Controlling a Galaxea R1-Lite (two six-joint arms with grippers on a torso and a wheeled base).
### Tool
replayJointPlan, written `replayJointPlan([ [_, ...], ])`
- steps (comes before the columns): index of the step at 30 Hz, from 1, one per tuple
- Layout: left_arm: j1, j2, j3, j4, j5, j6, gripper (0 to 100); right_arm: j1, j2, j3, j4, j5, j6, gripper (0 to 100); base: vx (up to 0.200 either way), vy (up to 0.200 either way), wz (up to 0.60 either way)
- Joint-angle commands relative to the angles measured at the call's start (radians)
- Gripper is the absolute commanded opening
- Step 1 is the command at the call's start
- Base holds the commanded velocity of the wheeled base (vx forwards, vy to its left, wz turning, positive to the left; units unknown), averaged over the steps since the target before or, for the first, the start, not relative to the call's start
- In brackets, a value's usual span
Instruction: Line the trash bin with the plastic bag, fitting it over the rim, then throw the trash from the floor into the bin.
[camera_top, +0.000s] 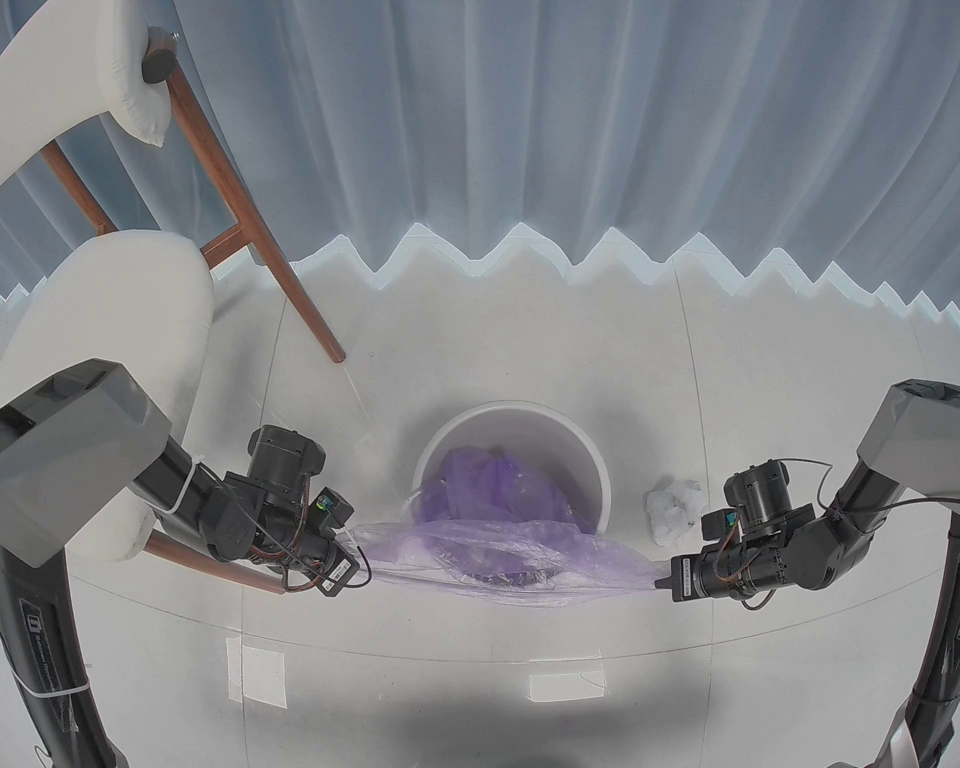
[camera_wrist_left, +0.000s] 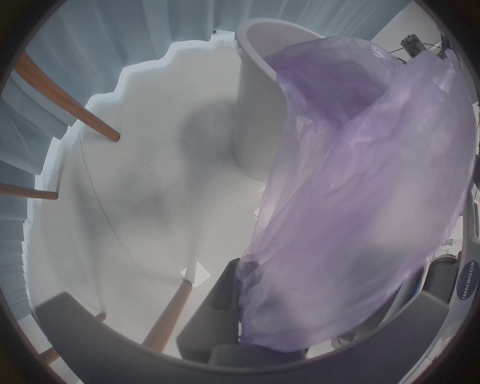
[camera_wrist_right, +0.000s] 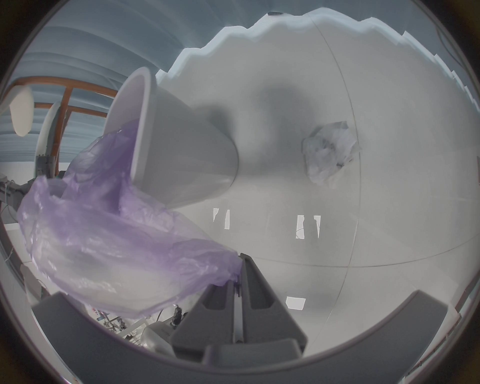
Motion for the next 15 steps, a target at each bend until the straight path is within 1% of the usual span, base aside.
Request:
replayJointPlan([
  [1,-0.021,0.041,-0.003,-0.022,0.002,0.000,0,-0.001,0.043,-0.051,-0.003,-0.020,0.001,0,0.000,0.000,0.00],
  [4,-0.023,0.051,-0.009,-0.022,0.002,0.001,0,-0.001,0.046,-0.069,-0.003,-0.020,0.001,0,0.000,0.000,0.00],
  [8,-0.016,0.069,-0.055,-0.023,0.004,0.001,0,-0.001,0.050,-0.121,-0.003,-0.021,0.005,0,0.000,0.000,0.00],
  [12,-0.015,0.100,-0.092,-0.025,0.008,0.001,0,0.001,0.044,-0.125,-0.004,-0.021,0.004,0,0.000,0.000,0.00],
  [15,-0.026,0.106,-0.095,-0.040,0.007,0.000,0,0.005,0.041,-0.115,-0.015,-0.023,0.004,0,0.000,0.000,0.00],
])
